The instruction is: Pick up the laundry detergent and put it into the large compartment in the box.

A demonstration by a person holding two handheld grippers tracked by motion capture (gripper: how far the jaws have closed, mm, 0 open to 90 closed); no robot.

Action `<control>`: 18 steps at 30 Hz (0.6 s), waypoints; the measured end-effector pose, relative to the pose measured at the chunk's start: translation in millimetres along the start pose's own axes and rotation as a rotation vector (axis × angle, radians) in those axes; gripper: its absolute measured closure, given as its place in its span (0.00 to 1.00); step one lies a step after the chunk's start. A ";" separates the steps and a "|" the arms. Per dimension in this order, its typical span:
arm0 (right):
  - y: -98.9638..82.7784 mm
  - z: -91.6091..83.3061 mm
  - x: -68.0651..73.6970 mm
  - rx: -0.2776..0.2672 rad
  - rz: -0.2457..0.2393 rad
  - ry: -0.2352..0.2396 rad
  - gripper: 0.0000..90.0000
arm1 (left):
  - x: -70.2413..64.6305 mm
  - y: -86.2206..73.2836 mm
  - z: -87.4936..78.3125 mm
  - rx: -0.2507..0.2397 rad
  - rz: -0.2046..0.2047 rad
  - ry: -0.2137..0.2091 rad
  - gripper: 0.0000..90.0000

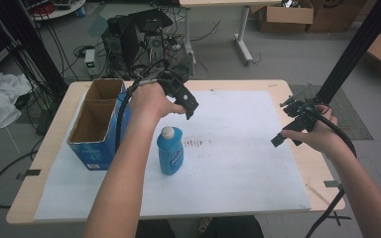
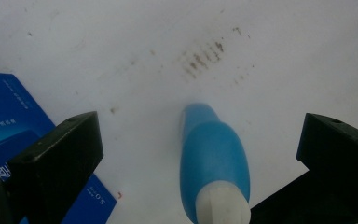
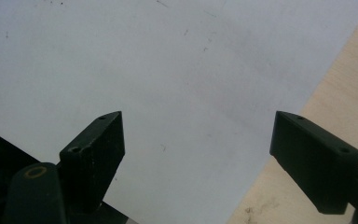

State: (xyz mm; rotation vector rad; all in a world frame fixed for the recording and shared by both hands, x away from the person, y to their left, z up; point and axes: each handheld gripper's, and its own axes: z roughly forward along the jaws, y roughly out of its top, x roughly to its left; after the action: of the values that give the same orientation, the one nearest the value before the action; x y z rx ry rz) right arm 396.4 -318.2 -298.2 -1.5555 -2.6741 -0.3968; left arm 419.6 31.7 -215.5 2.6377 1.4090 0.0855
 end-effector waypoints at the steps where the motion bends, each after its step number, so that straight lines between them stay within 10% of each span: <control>1: -0.2 0.4 0.2 -0.003 -0.006 0.001 0.20 | -0.8 -1.7 0.9 0.006 0.005 -0.001 0.01; 18: -2.0 3.5 1.0 -0.002 -0.014 0.005 0.20 | -11.8 -24.1 21.9 0.058 0.041 0.016 0.01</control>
State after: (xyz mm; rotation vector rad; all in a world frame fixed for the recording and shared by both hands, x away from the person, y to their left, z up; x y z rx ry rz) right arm 394.6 -317.4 -301.9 -1.5356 -2.6826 -0.4036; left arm 395.9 32.8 -240.6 2.7187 1.3829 0.0713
